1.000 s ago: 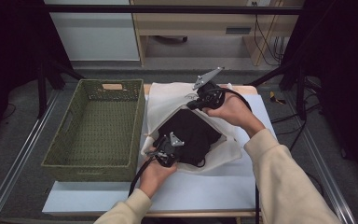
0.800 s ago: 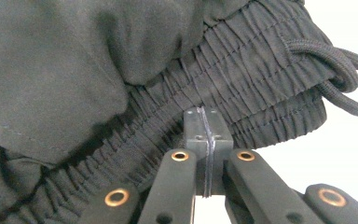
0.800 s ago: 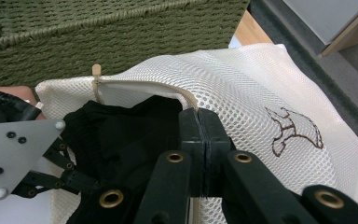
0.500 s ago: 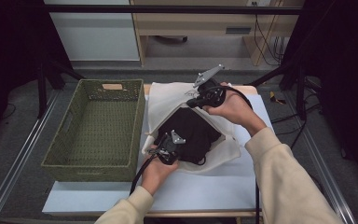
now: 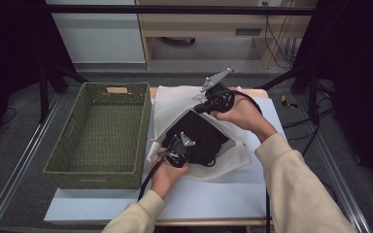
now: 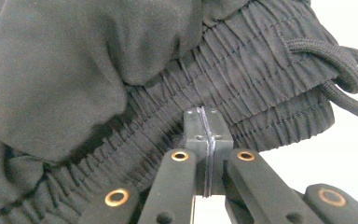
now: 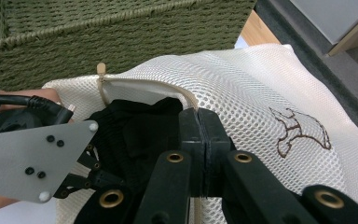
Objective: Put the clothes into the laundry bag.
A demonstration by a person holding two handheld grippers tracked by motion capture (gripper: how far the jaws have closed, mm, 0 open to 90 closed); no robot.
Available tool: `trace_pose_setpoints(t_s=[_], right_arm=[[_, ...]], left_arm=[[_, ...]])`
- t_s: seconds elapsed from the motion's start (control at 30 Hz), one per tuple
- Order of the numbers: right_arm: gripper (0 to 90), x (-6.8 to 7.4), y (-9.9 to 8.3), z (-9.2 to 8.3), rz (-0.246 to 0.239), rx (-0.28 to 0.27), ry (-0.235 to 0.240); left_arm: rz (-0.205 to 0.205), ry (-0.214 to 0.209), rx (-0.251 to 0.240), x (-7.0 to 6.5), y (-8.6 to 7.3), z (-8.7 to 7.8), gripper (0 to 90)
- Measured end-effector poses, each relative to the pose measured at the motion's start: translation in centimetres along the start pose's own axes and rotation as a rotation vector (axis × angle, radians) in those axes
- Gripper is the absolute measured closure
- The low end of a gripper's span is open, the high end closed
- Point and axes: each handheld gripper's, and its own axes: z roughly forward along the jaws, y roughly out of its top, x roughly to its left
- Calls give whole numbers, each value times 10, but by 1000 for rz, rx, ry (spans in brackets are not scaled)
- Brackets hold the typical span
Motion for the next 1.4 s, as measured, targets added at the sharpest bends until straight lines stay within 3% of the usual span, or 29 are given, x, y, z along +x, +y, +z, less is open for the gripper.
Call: trace_pose_setpoints(t_s=[0.6, 0.93, 1.4], right_arm=[[900, -5, 0, 0, 15, -21, 7], [900, -5, 0, -1, 16, -21, 9], [900, -9, 2, -6, 42, -38, -11]], left_arm=[[2, 31, 9, 5, 10, 9, 900], [-8, 42, -14, 10, 12, 14, 900], [11, 66, -16, 9, 12, 17, 900]])
